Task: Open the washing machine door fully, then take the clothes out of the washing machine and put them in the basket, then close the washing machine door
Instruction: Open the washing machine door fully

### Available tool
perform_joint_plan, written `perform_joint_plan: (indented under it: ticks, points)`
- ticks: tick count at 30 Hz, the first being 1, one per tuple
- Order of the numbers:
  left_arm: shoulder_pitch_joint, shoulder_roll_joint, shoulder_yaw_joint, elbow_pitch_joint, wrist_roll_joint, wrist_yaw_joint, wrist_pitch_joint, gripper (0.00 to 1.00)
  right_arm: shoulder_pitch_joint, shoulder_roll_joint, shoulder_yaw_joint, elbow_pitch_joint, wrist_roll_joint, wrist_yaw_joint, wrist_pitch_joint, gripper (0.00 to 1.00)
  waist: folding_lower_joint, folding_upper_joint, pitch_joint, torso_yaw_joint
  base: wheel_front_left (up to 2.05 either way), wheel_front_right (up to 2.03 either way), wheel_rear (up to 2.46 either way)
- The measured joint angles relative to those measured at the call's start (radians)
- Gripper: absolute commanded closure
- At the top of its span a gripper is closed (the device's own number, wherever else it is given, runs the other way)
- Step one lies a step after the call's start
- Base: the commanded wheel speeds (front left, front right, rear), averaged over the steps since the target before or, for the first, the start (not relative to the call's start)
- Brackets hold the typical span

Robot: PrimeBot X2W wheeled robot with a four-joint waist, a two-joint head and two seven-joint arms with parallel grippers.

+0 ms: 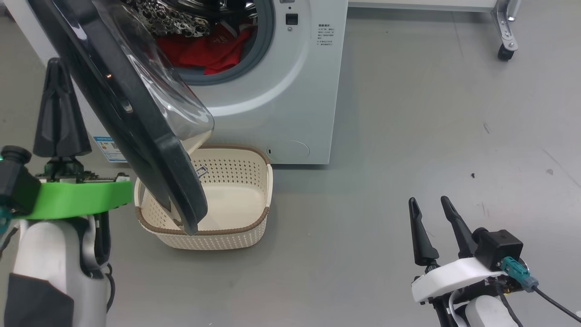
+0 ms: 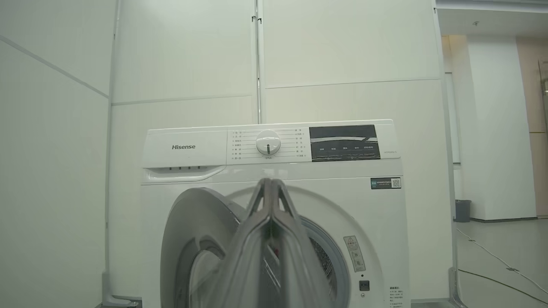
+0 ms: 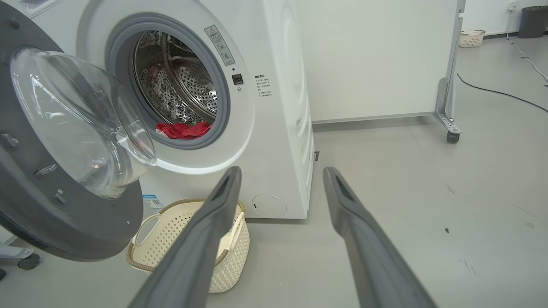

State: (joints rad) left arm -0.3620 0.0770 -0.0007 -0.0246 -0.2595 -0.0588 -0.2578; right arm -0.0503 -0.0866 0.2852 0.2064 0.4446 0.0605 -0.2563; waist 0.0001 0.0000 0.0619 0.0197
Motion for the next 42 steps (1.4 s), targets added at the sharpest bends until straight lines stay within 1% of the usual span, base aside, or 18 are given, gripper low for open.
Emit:
perform_joint_plan:
  ticks: [4,9,13,18,25,31,37,42]
  points:
    - [-0.021,-0.001,-0.032,-0.012,0.007,-0.006,0.002,1.0,0.0,0.008,0.002,0.009,-0.007,0.008,0.0,0.0,0.0,0.0,-0.005,-0.01,0.0,0.0,0.0]
    - [-0.029,-0.004,-0.076,-0.009,0.012,-0.014,0.048,1.0,0.0,0.013,0.002,0.012,-0.007,0.01,0.0,0.0,0.0,0.0,-0.008,-0.024,0.0,0.0,0.0]
    - [-0.022,-0.006,-0.122,0.03,0.018,-0.019,0.096,1.0,0.0,0.017,0.003,0.017,-0.007,0.017,0.0,0.0,0.0,0.0,-0.01,-0.037,0.0,0.0,0.0]
    - [0.009,-0.015,-0.181,0.063,0.023,-0.029,0.137,1.0,0.013,0.021,0.0,0.026,-0.007,0.018,0.0,0.0,0.0,0.0,-0.013,-0.051,0.0,0.0,0.0]
    - [0.088,-0.024,-0.222,0.131,0.007,-0.035,0.191,1.0,0.014,0.025,0.008,0.033,-0.011,0.027,0.0,0.0,0.0,0.0,-0.016,-0.075,0.0,0.0,0.0]
    - [0.129,-0.026,-0.23,0.192,-0.016,-0.035,0.219,1.0,0.014,0.026,0.009,0.034,-0.012,0.031,0.0,0.0,0.0,0.0,-0.014,-0.097,0.0,0.0,0.0]
    - [0.132,-0.027,-0.215,0.234,-0.039,-0.033,0.23,1.0,0.014,0.027,0.009,0.036,-0.016,0.035,0.0,0.0,-0.0001,0.0,-0.003,-0.115,0.0,0.0,0.0]
    - [0.132,-0.027,-0.196,0.256,-0.043,-0.018,0.232,1.0,0.014,0.03,0.005,0.037,-0.015,0.035,0.0,0.0,0.0,0.0,0.01,-0.127,0.0,0.0,0.0]
